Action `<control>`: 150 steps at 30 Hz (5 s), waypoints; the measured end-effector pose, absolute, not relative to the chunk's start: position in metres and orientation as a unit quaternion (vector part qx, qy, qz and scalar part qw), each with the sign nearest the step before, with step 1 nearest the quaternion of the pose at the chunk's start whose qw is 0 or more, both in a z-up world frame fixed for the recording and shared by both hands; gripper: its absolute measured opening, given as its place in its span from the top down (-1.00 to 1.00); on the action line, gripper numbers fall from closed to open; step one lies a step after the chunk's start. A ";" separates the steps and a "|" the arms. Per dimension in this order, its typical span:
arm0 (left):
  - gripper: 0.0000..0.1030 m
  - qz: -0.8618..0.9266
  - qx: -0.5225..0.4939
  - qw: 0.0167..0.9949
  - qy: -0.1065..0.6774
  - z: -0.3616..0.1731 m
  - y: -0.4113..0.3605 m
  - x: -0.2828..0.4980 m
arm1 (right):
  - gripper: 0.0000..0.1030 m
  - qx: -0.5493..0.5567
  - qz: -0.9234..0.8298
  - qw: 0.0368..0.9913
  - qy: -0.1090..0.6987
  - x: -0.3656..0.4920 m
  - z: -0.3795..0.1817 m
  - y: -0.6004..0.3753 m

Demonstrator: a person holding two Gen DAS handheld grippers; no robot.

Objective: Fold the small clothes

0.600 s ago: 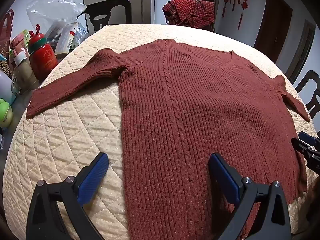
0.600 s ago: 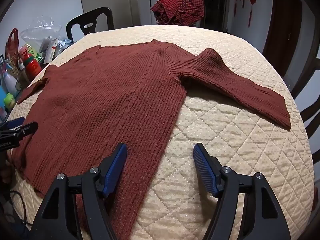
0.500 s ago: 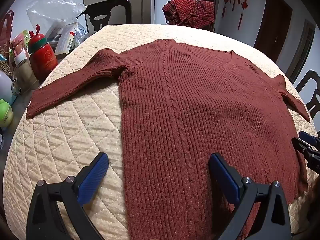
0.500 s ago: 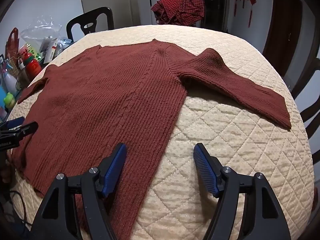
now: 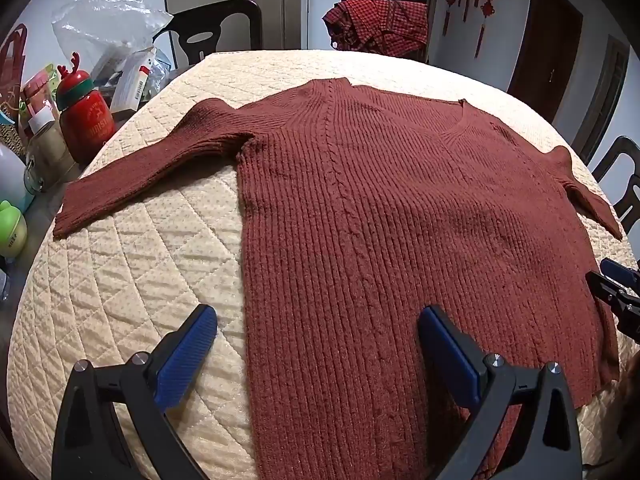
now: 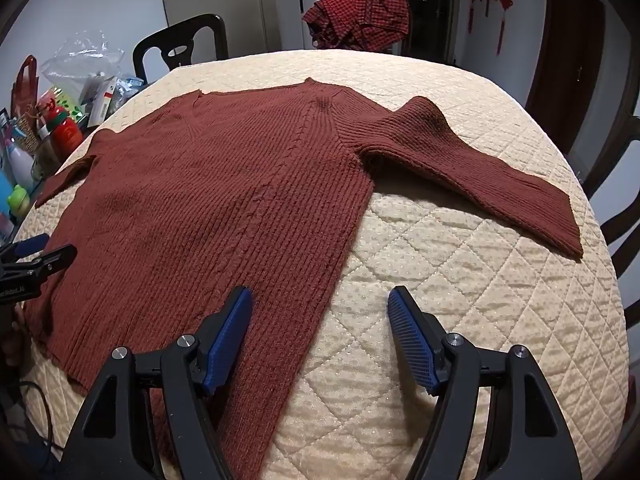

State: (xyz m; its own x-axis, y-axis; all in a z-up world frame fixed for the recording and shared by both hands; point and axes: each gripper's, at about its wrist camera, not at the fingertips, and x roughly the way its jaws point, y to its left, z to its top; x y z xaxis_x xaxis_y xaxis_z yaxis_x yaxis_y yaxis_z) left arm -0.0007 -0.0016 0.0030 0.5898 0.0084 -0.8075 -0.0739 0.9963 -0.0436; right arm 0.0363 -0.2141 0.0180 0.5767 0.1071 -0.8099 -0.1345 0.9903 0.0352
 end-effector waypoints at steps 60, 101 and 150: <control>-0.99 0.025 -0.032 0.893 0.448 0.001 -0.001 -0.002 | -0.40 -0.016 0.068 0.888 0.455 0.036 0.016 -0.214; -1.00 0.025 -0.031 0.894 0.447 0.002 0.000 -0.002 | -0.42 -0.018 0.067 0.888 0.455 0.036 0.016 -0.213; -1.00 0.028 -0.031 0.894 0.446 0.005 0.000 -0.003 | -0.44 -0.020 0.067 0.888 0.455 0.036 0.014 -0.211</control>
